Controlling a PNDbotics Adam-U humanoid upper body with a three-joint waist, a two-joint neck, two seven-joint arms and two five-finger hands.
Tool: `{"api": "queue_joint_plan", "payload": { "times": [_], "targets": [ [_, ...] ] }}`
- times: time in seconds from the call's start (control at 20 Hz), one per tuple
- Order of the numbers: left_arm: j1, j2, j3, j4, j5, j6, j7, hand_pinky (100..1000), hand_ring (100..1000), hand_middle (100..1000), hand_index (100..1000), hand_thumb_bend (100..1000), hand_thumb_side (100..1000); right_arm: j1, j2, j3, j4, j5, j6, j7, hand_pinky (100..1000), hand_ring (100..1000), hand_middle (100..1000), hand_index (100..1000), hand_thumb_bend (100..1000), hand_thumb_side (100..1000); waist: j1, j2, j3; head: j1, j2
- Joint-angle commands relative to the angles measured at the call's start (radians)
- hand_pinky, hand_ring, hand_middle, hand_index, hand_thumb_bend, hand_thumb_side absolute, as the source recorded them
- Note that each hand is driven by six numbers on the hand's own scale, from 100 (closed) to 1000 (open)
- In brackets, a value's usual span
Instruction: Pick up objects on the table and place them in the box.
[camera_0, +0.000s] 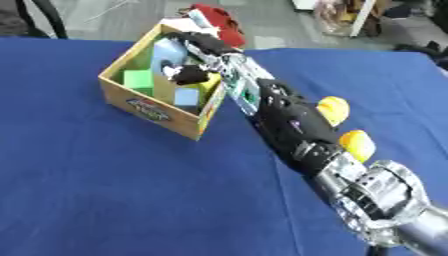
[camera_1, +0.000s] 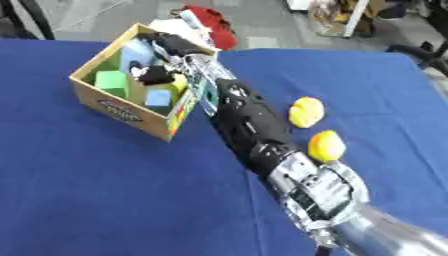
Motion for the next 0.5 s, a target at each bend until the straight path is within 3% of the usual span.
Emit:
{"api": "queue_joint_plan", "payload": {
  "times": [0.05, 0.3, 0.5],
  "targets": [
    [-0.011, 0.009, 0.002, -0.018, 0.003, -0.001, -0.003, 688, 575, 577, 783, 100, 693, -0.02, -0.005, 0.001, -0.026, 0.076, -0.028, -0.01, 884, 976, 1000, 1000, 100, 685, 0.01, -0.015, -0.004, -0.002, -0.009],
    [-0.004, 0.006, 0.003, -0.016, 0.003, -0.002, -0.003, 689, 575, 577, 783, 100, 695, -0.009, -0.027, 0.01, -0.061, 0.084, -0.069, -0.015, 897, 974, 1000, 1000, 100, 662, 0.01, -0.022, -0.023, 0.005, -0.006],
    [0.011, 0.009, 0.014, -0.014, 0.0, -0.001, 0.007, 689, 575, 577, 783, 100, 697, 0.016, -0.115, 0.048, -0.188, -0.051, -0.141, 0.047, 873, 941, 998, 1000, 100, 622, 0.009, -0.033, -0.06, 0.022, 0.007]
  ]
}}
